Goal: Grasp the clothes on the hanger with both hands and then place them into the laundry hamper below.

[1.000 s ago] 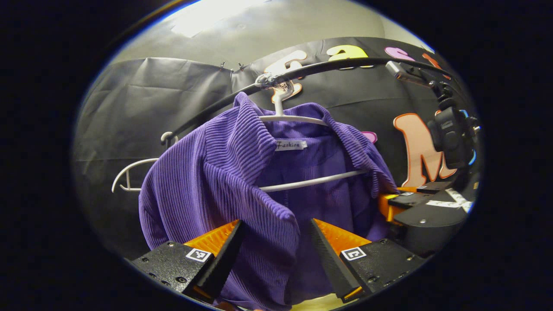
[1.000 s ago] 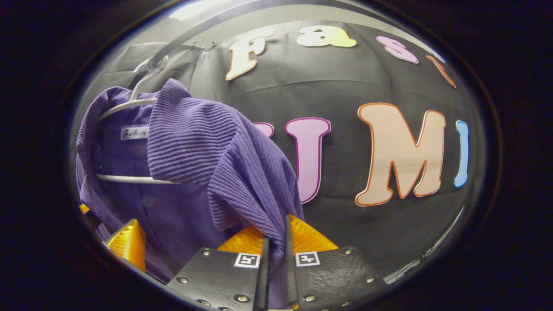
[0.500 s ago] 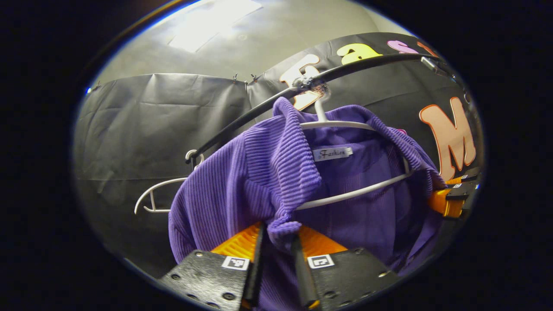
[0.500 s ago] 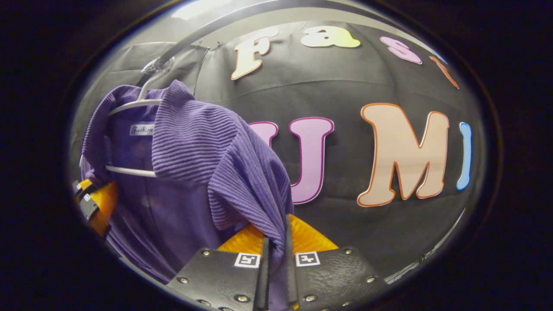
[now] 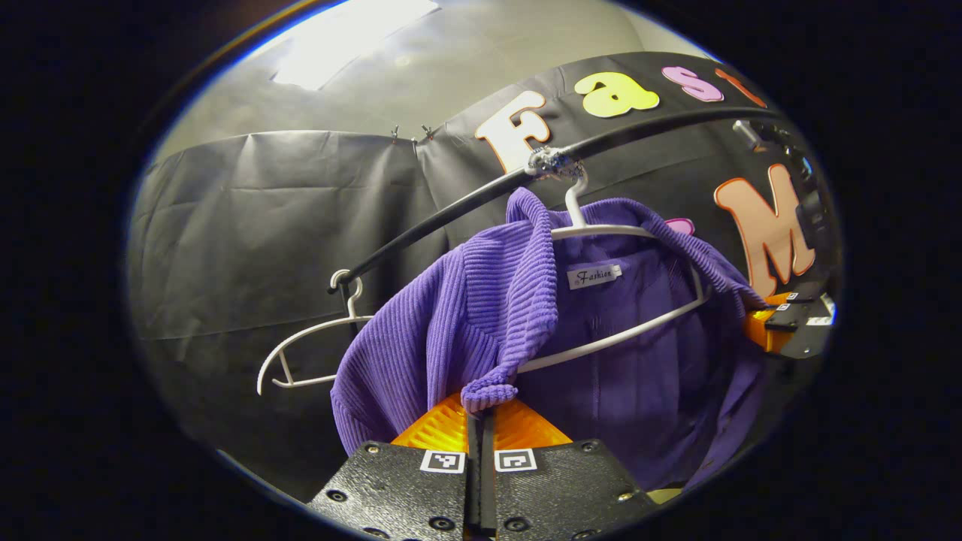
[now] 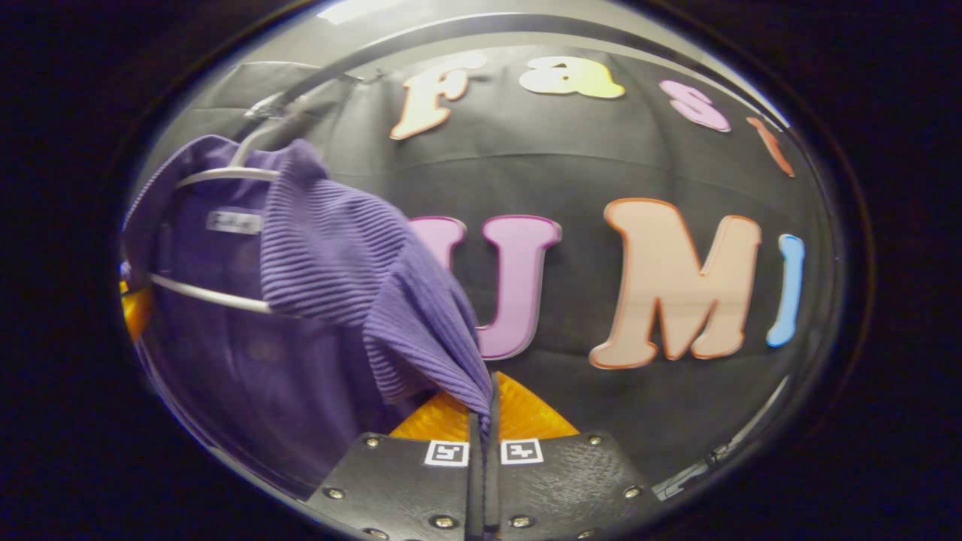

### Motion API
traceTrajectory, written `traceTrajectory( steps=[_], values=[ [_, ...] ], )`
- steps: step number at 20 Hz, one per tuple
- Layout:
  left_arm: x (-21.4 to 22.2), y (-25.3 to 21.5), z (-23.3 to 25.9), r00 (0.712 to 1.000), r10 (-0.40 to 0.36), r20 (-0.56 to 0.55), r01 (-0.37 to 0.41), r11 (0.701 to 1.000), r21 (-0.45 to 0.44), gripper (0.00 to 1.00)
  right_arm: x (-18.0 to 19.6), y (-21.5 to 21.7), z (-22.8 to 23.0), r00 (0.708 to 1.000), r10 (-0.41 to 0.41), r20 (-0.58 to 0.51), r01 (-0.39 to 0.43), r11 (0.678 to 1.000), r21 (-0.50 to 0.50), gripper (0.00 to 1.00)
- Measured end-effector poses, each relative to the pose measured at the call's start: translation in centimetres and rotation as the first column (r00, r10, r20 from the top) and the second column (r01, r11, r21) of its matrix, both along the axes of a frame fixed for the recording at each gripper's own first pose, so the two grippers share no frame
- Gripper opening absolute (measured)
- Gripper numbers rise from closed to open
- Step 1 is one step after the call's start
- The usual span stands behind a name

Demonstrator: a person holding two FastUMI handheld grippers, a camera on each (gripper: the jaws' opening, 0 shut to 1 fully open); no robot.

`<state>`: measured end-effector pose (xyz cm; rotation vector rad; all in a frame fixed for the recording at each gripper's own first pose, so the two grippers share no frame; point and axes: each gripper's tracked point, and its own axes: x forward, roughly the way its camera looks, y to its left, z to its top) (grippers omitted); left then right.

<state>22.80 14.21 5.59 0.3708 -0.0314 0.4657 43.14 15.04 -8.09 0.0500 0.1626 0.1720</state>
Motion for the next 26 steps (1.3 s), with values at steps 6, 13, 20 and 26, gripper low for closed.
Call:
traceTrajectory(
  steps=[6,13,20,26],
  values=[
    [-3.3,0.3,4.1,0.999,-0.040,0.005,0.041,0.997,-0.068,0.00,-0.2,-0.3,0.4,1.000,-0.017,-0.015,0.018,0.999,0.027,0.01],
    [-5.5,4.3,10.0,0.997,0.021,0.079,-0.013,0.995,-0.099,0.00,1.4,-2.5,2.9,0.997,-0.075,0.036,0.075,0.997,0.008,0.01],
    [-5.2,8.7,10.2,0.995,0.067,0.080,-0.063,0.997,-0.053,0.00,3.8,-3.3,5.8,0.989,-0.094,0.114,0.097,0.995,-0.013,0.01],
    [-3.1,12.6,8.2,0.994,0.091,0.067,-0.090,0.996,-0.010,0.00,5.0,-3.0,6.5,0.988,-0.078,0.131,0.078,0.997,0.001,0.01]
  ],
)
